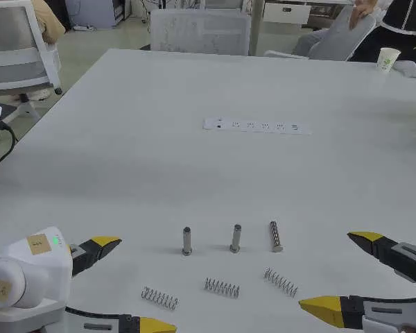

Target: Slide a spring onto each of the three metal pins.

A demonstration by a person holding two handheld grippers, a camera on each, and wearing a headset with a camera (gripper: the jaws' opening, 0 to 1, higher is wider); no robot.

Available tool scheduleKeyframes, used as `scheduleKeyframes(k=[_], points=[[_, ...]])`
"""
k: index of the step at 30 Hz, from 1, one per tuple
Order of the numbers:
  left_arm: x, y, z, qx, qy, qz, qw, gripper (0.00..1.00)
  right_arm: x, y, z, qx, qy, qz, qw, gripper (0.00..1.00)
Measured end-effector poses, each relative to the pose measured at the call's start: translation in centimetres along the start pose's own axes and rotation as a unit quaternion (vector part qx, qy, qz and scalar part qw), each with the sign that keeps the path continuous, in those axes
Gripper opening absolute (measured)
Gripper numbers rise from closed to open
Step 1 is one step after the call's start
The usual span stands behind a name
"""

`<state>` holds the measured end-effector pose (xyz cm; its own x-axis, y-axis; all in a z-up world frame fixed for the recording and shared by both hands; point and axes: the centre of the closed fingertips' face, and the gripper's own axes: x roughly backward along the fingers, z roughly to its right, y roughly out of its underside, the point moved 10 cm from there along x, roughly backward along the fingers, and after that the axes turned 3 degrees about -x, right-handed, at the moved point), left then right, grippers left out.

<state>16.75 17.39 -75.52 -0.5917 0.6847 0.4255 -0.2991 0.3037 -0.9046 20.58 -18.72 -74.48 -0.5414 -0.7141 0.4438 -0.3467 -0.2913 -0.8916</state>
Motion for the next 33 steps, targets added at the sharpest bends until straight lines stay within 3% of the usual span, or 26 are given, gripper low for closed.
scheduleKeyframes(k=[33], points=[[-0.17, -0.29, -0.19, -0.024, 0.015, -0.008, 0.9996, 0.95, 0.09, 0.01, 0.21, -0.005, 0.005, -0.006, 1.0000, 0.91]])
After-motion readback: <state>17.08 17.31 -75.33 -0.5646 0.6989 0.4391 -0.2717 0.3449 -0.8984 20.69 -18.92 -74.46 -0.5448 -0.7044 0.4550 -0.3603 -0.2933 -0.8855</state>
